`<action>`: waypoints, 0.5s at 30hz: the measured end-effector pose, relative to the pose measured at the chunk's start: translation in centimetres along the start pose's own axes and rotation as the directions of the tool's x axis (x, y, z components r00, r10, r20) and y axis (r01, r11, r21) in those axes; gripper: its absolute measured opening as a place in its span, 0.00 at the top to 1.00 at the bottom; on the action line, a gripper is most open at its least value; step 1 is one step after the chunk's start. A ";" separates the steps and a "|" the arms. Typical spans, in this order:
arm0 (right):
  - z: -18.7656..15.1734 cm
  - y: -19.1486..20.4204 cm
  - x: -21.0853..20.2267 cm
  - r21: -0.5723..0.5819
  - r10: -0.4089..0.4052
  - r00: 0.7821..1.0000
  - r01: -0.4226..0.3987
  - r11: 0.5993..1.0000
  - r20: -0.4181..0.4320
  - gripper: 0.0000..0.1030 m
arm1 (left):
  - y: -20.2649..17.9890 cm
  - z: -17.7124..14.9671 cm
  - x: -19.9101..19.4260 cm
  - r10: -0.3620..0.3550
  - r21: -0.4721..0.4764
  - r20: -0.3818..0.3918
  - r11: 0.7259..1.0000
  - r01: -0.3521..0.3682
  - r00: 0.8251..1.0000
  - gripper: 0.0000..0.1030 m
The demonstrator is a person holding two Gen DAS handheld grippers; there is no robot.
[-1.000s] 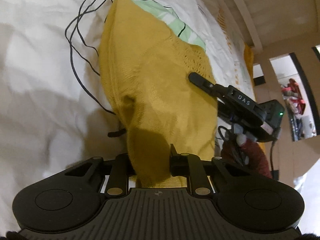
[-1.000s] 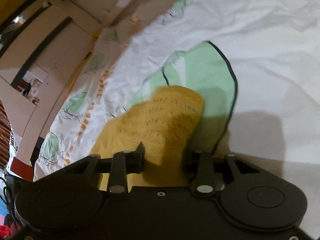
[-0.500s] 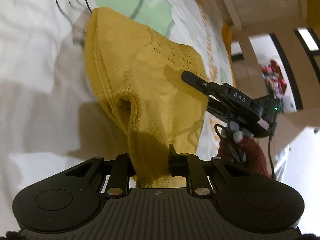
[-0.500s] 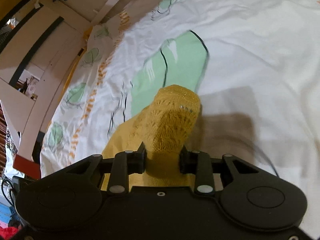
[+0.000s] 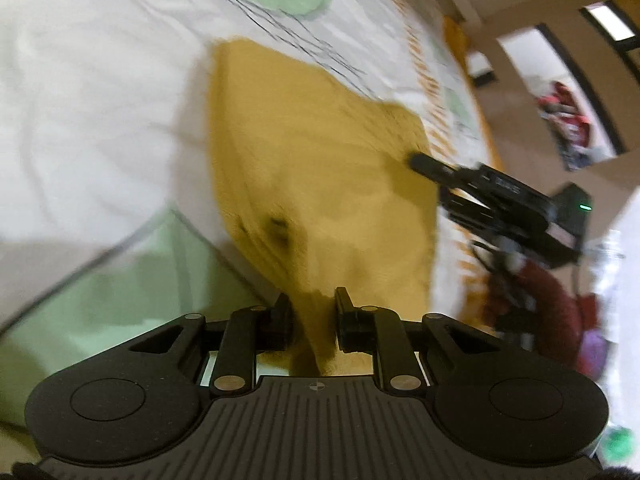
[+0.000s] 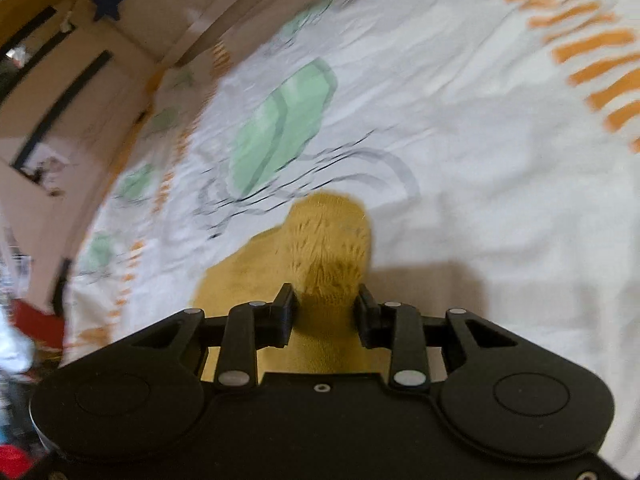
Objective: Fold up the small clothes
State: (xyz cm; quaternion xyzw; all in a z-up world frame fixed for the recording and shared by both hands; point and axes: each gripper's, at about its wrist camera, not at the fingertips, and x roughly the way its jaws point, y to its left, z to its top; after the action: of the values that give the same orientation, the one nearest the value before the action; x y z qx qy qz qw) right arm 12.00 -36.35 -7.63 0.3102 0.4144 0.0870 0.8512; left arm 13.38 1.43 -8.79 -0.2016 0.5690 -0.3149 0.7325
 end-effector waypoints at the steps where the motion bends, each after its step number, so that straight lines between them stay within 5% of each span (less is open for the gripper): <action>1: 0.0 -0.2 0.1 -0.015 -0.034 0.999 0.034 0.999 0.019 0.57 | -0.1 -0.1 -0.2 0.047 0.013 0.030 0.999 -0.047 0.998 0.81; 4: -0.2 -0.9 0.5 -0.035 -0.080 0.996 0.081 0.996 0.050 0.53 | 0.2 -0.2 -0.3 0.152 0.024 0.090 0.988 -0.155 0.984 0.73; 10: -1.0 -0.8 0.7 -0.109 -0.116 0.989 0.126 0.986 0.093 0.44 | -1.1 -1.3 0.7 0.222 0.051 0.172 0.971 -0.233 0.960 0.70; 15: -1.7 -0.1 -0.8 -0.166 -0.118 0.982 0.143 0.976 0.150 0.39 | -2.3 -3.8 -1.3 0.298 0.081 0.303 0.939 -0.335 0.905 0.68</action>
State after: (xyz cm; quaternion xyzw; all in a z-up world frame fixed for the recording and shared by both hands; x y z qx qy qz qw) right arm 10.21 -35.97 -7.92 0.2111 0.3642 0.0453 0.9059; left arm 9.01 0.96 -7.40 -0.1013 0.4604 -0.1958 0.8599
